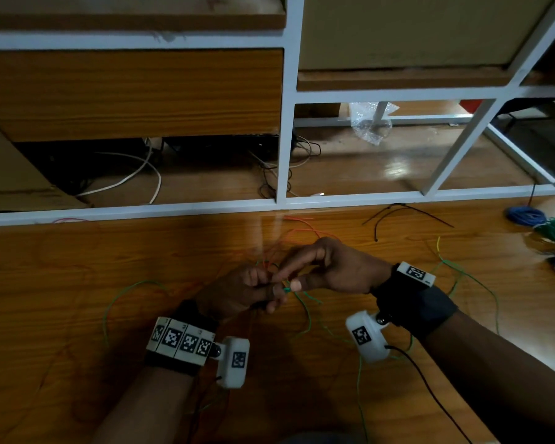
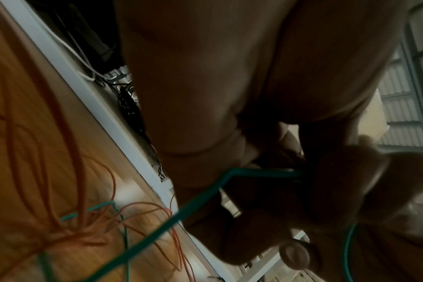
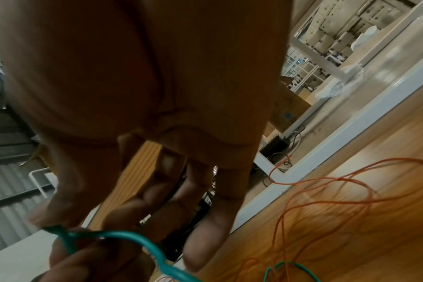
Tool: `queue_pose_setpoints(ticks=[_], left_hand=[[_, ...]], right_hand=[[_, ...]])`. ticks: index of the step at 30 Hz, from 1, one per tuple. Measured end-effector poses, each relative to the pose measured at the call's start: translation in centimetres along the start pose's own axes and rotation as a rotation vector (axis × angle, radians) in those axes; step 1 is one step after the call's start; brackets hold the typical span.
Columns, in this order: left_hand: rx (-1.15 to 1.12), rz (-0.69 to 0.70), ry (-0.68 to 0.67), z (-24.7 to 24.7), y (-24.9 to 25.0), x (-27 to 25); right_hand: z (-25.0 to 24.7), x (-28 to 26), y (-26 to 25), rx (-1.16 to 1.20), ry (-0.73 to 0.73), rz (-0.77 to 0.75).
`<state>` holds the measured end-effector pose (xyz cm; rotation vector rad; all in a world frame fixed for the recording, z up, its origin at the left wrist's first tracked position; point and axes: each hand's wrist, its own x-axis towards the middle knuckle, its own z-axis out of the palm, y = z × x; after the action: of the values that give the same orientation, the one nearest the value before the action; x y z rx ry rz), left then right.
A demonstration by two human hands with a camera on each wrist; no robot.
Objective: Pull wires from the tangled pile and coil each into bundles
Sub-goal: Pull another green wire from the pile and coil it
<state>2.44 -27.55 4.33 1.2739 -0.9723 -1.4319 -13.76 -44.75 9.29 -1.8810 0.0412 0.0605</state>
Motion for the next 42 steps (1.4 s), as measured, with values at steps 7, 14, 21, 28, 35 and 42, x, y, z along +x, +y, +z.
queue_pose_setpoints(ticks=[7,14,21,28,35,42], left_hand=[[-0.092,0.008,-0.088,0.0,-0.2,0.3],[-0.152,0.030,0.217,0.0,0.4,0.2],[0.142,-0.048,0.474,0.9,0.1,-0.1],[0.332,-0.083,0.647,-3.6,0.3,-3.5],[0.397,-0.111,0.740,-5.8,-0.5,-6.2],[0.468,-0.036,0.651,-1.5,-1.3,-2.5]], right_hand=[[0.3,0.4,-0.2,-0.095,-0.041,-0.024],[1.3,-0.8,1.7,-0.284,0.396,-0.056],[2.6,-2.5,2.9,-0.878,0.482,-0.037],[-1.7,-7.9,6.4,-1.004,0.400,0.047],[-6.1,-16.4,10.2,-1.123,0.483,0.221],[-3.2,-11.8,7.3,-1.067,0.302,0.445]])
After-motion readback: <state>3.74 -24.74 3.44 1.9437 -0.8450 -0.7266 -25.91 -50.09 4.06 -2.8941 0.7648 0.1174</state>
